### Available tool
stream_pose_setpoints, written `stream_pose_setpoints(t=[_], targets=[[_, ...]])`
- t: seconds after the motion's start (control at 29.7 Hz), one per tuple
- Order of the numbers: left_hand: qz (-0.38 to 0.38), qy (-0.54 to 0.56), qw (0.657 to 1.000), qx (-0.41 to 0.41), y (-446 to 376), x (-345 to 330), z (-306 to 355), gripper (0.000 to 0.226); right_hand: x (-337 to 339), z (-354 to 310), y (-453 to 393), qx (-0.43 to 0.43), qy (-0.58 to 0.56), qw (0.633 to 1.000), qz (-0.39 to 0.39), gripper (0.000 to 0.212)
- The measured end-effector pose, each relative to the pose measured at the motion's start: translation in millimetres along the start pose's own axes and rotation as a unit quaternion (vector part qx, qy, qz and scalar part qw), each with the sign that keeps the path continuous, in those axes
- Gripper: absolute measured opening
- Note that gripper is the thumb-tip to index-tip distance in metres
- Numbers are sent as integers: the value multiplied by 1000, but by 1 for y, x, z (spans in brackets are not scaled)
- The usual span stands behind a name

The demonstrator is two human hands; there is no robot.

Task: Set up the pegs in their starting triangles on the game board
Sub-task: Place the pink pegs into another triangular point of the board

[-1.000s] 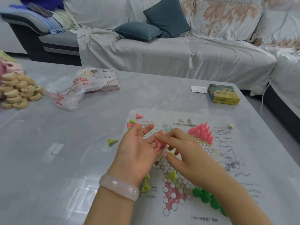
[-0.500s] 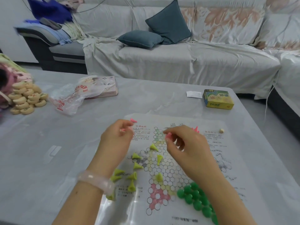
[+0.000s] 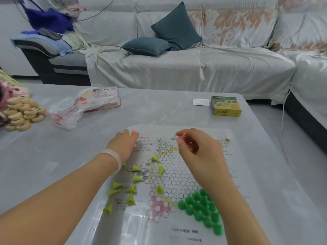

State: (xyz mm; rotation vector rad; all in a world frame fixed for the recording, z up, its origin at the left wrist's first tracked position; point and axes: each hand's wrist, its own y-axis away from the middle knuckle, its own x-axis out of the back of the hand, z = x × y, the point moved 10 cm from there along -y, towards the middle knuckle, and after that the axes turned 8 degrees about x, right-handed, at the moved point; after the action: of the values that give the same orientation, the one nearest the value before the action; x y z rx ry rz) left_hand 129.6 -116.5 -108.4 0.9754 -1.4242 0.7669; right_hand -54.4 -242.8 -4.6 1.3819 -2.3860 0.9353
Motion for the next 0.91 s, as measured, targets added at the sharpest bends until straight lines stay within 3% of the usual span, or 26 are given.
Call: stream_pose_setpoints(t=[0.1, 0.2, 0.54, 0.64, 0.74, 0.81, 0.84, 0.91], targets=[[7, -24, 1000, -13, -2, 1, 2, 26, 3, 0, 0, 2, 0, 1000, 7, 9], [1, 3, 1000, -25, -5, 3, 4, 6, 6, 1, 0, -1, -1, 1000, 13, 8], [-10, 251, 968, -29, -8, 17, -12, 21, -1, 2, -3, -1, -6, 1000, 4, 9], [2, 253, 967, -36, -6, 22, -12, 9, -1, 5, -4, -4, -4, 1000, 8, 8], [15, 356, 934, -18, -6, 34, -17, 9, -2, 6, -3, -2, 0, 1000, 10, 9], [20, 499, 866, 20, -3, 44, -26, 15, -2, 6, -3, -2, -1, 1000, 7, 9], [2, 616, 787, 35, 0, 45, -29, 18, -1, 6, -3, -2, -2, 1000, 8, 9], [-58, 828, 556, 51, 12, 41, -24, 24, 2, 9, -4, -5, -3, 1000, 13, 9]])
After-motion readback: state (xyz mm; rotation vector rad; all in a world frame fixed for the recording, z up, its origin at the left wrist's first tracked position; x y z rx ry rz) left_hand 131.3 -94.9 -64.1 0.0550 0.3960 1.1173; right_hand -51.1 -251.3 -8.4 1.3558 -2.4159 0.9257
